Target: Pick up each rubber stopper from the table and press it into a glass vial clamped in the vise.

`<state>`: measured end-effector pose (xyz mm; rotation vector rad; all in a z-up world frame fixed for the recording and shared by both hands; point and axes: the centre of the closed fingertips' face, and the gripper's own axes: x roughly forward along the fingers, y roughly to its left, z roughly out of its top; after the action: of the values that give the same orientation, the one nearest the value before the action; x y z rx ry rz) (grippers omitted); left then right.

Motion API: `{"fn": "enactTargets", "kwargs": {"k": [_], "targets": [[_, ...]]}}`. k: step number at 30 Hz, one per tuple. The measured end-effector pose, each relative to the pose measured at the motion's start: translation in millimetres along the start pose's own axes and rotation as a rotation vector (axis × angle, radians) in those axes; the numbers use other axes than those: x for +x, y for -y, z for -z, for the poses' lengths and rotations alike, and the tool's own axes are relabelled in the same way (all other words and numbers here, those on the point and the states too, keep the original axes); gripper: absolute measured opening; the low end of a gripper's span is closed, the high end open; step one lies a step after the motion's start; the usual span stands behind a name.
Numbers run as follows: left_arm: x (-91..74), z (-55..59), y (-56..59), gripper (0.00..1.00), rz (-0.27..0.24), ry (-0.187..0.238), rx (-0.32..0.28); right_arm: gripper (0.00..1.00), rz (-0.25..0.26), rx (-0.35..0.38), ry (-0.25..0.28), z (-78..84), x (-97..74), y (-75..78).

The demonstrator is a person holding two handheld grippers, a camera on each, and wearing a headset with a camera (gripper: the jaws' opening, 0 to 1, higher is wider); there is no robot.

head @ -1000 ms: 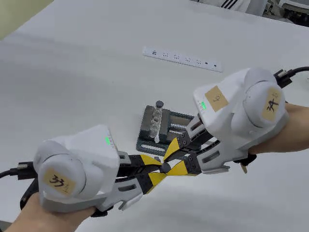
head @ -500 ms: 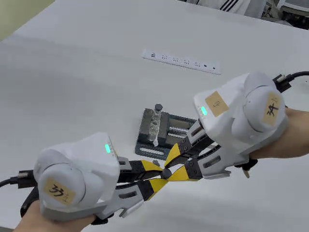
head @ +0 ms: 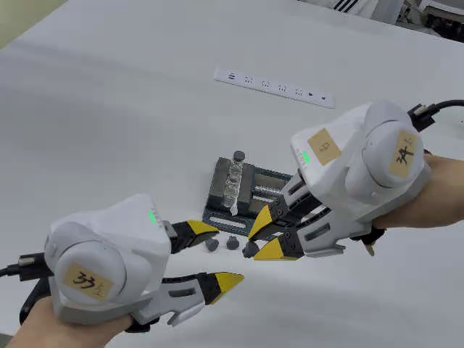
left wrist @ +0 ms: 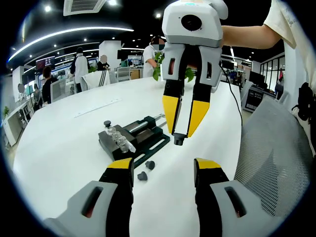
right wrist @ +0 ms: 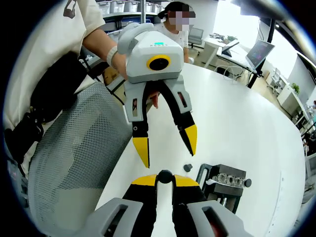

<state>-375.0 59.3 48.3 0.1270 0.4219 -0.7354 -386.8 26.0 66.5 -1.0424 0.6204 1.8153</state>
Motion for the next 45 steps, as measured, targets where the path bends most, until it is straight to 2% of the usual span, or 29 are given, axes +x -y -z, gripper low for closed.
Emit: {"fn": "enactTargets", "kwargs": {"k": [4,7,9,13,16,21,24,27,30,35,39,45], "targets": [[-5.2,4.2,-18.3,0.65,-0.063,-0.009,-0.006,0.05,0.012,0.007,-0.021,5.8,-1.0,9.7],[-8.5,6.5,-28.8,0.77,-0.097,-0.017,0.0,0.05,0.019,0.003,-0.037,9.4,-3.3,18.7],[-11.1,10.5,-36.7,0.82,-0.12,-0.033,0.014,0.05,0.027,-0.003,-0.049,12.3,-5.4,27.9],[-11.7,18.4,-41.6,0.98,-0.124,-0.074,0.029,0.05,0.05,-0.037,-0.091,20.1,-8.9,48.4],[-13.1,24.0,-44.9,0.99,-0.122,-0.091,0.011,0.05,0.061,-0.059,-0.116,23.9,-11.1,65.9],[-12.2,26.8,-45.7,0.99,-0.127,-0.09,-0.001,0.04,0.081,-0.103,-0.161,26.3,-13.5,95.8],[-11.0,25.3,-45.5,0.99,-0.131,-0.079,-0.023,0.04,0.08,-0.152,-0.206,30.0,-10.7,112.9],[-9.3,24.8,-45.4,0.99,-0.131,-0.072,-0.037,0.04,0.069,-0.207,-0.23,29.9,-7.1,122.1],[-7.0,26.8,-45.4,0.99,-0.131,-0.074,-0.039,0.05,0.065,-0.22,-0.236,30.8,-1.9,131.7],[-5.4,25.6,-46.5,0.99,-0.136,-0.063,-0.052,0.04,0.049,-0.255,-0.256,31.0,3.6,138.4],[-5.0,25.9,-47.2,0.98,-0.137,-0.06,-0.059,0.04,0.033,-0.254,-0.26,32.5,8.1,143.0],[-4.9,26.2,-48.2,0.97,-0.141,-0.049,-0.079,0.04,0.004,-0.274,-0.281,33.6,12.4,144.7]]}}
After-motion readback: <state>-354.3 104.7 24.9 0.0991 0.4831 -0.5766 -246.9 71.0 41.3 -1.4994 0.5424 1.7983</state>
